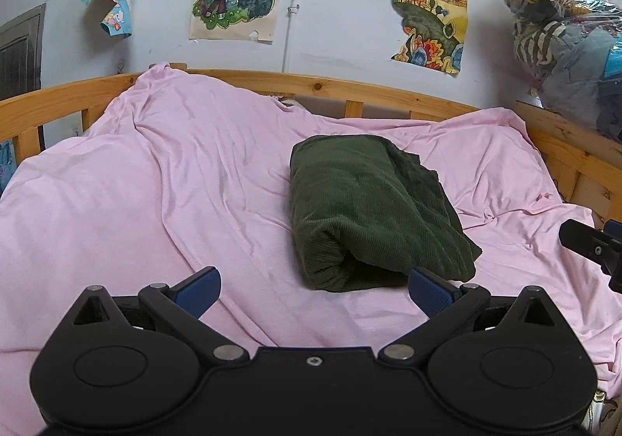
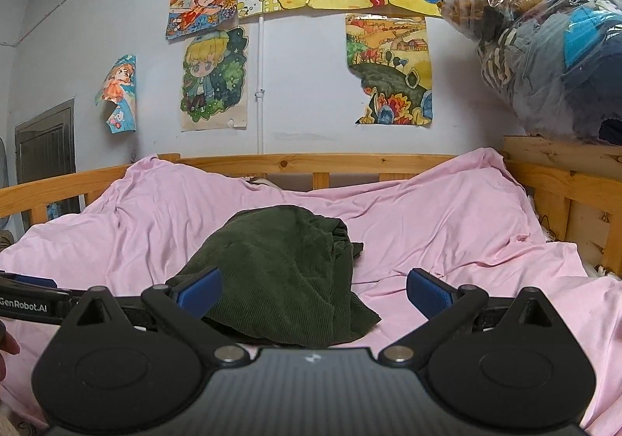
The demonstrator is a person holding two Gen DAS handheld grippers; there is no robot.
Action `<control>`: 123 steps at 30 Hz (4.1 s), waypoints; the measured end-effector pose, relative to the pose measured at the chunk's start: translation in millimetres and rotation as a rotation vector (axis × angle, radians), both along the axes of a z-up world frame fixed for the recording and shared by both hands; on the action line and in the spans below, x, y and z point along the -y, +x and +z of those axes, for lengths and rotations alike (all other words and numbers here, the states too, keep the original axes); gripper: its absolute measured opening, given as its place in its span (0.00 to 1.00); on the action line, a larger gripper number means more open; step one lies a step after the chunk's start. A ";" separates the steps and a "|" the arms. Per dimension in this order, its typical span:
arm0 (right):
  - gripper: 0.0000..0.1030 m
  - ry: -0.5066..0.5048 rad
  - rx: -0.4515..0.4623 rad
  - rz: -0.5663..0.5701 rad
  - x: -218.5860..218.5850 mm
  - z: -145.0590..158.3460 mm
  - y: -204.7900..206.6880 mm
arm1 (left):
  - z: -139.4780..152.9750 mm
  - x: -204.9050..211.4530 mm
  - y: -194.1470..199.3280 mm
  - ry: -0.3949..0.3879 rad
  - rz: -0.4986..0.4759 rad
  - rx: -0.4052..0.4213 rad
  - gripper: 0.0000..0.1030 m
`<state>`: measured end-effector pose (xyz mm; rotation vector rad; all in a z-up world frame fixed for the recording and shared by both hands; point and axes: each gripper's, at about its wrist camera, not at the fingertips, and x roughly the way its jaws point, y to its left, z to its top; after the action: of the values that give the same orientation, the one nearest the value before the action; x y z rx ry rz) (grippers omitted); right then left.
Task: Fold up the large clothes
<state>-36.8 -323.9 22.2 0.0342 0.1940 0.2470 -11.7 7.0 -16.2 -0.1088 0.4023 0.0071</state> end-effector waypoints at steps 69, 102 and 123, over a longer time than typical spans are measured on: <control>1.00 -0.008 -0.004 0.003 2.2 -1.9 1.8 | 2.0 3.8 -0.8 0.010 -0.007 -0.006 0.99; 1.00 -0.010 -0.005 0.004 3.3 -1.9 2.2 | 2.5 2.9 -0.1 0.001 -0.021 -0.014 0.99; 1.00 -0.011 -0.005 0.006 4.3 -0.9 2.5 | 2.9 3.1 2.4 0.054 0.036 -0.058 0.99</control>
<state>-34.2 -328.2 21.3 0.0238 0.2007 0.2523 -9.3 3.9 -13.4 -0.0631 0.4573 0.0561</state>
